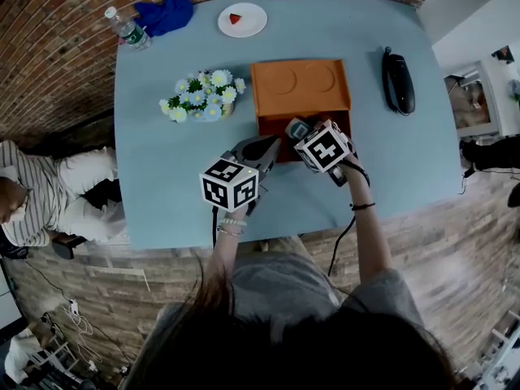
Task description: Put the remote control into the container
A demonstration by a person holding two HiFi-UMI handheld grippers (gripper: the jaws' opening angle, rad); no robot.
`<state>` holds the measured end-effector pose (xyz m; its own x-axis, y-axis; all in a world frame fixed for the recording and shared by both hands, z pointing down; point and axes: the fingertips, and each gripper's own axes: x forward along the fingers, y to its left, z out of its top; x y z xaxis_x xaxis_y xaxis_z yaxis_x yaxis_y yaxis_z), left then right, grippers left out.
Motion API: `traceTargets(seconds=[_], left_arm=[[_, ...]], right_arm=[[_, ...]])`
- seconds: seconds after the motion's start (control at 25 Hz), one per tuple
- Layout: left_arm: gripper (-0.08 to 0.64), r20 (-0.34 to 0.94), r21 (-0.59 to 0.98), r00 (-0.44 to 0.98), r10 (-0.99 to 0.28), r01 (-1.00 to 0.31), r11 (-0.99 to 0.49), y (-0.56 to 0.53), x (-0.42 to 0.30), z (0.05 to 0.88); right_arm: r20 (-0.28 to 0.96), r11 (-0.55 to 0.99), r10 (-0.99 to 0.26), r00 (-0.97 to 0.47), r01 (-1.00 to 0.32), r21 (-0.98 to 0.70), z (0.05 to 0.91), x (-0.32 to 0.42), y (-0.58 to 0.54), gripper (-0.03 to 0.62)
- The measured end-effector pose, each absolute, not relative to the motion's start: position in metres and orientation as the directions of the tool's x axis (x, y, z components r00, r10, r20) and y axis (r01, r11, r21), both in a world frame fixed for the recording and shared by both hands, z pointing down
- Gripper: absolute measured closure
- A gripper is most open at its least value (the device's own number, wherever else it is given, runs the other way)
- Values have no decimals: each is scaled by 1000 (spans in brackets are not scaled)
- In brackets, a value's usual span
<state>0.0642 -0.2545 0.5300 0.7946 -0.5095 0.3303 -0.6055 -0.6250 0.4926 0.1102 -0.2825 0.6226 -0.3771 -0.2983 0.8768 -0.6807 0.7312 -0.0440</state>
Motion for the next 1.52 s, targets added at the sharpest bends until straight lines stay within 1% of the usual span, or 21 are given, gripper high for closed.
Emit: traceTargets(seconds=[0.12,0.32,0.4,0.44,0.52,0.72,1.0,1.2,1.36,1.52], left_arm=[[557,321,487,797,-511,-602,-633,-255,63,528],[557,292,475,800,-524,-597,-646,-255,60,521],[557,281,466,801,-529,-595,-654,-254,60,518],[557,275,461,803,-529,-593,-660,-254,60,516],[557,264,453,807,-528,-587,-671,-254,62,511],[557,240,433,820,-520,-570,-699,-252,66,499],[557,211,397,838,-504,-545,-739,-246,72,483],[557,171,378,859,-483,-510,-773,-239,78,464],[557,144,345,870,-472,-491,-800,-231,80,446],[557,113,325,877,-468,-477,-817,-224,83,430]], right_arm=[[860,720,-328,-392,-693,-41,615,110,-284,278],[792,675,-408,-454,-734,-73,590,109,-287,278],[769,667,-440,-464,-742,-66,581,110,-286,288],[754,657,-464,-465,-752,-60,577,111,-286,325],[719,627,-512,-469,-777,-60,566,113,-286,443],[647,583,-581,-493,-807,-92,543,111,-280,515],[555,549,-655,-513,-828,-116,512,106,-270,560],[446,522,-723,-528,-840,-150,478,106,-262,589],[362,514,-763,-535,-842,-161,450,105,-254,591],[284,499,-808,-516,-856,-137,423,106,-245,592]])
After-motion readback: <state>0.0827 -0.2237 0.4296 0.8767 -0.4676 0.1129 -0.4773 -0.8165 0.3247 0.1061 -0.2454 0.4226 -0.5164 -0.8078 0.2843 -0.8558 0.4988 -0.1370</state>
